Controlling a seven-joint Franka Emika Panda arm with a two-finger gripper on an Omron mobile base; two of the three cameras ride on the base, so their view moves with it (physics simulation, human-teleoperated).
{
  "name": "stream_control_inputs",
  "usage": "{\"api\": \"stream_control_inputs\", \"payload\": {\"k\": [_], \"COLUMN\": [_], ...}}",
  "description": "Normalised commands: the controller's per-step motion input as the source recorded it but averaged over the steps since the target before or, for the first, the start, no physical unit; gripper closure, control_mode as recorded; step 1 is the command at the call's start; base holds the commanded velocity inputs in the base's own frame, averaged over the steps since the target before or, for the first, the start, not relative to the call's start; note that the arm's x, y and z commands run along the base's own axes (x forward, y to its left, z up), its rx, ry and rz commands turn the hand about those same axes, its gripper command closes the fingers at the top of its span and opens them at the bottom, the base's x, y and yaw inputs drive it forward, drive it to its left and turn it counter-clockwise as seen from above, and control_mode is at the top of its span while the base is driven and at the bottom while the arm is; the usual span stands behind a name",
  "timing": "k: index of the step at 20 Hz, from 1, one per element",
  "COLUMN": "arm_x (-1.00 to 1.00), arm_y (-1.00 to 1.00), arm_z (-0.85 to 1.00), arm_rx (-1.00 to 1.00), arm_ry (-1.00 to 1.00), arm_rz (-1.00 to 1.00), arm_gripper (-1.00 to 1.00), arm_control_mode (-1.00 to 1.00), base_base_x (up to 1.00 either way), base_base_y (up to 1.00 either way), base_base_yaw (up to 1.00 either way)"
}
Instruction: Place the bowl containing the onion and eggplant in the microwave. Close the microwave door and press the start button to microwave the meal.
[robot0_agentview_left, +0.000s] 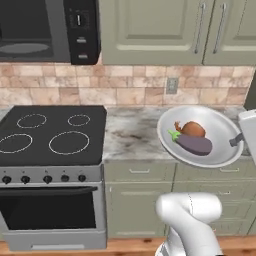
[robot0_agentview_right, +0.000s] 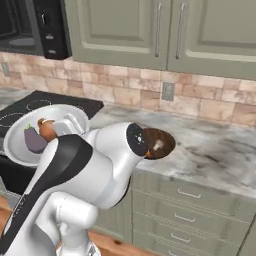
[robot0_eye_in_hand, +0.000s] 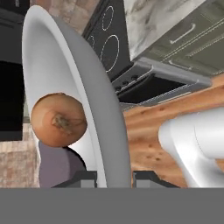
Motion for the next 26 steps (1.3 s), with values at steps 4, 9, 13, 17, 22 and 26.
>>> {"api": "stream_control_inputs", "payload": {"k": [4,9,13,17,22,26], "arm_x": [0.00,0.00,0.00,0.00,0.00,0.00], "arm_y": [0.00,0.00,0.00,0.00,0.00,0.00], "arm_z": [0.00,0.00,0.00,0.00,0.00,0.00], "arm_rx": [0.00,0.00,0.00,0.00,0.00,0.00], "arm_ry": [0.00,0.00,0.00,0.00,0.00,0.00], "arm_rz": [0.00,0.00,0.00,0.00,0.00,0.00], "arm_gripper": [1.00,1.00,1.00,1.00,1.00,1.00], "arm_control_mode": [1.00,1.00,1.00,1.00,1.00,1.00], "base_base_x": [-0.01,0.00,0.07,0.20,0.30,0.42], "base_base_y": [0.90,0.99,1.00,0.91,0.42,0.25], "base_base_yaw": [0.35,0.20,0.13,0.02,-0.07,-0.16]}}
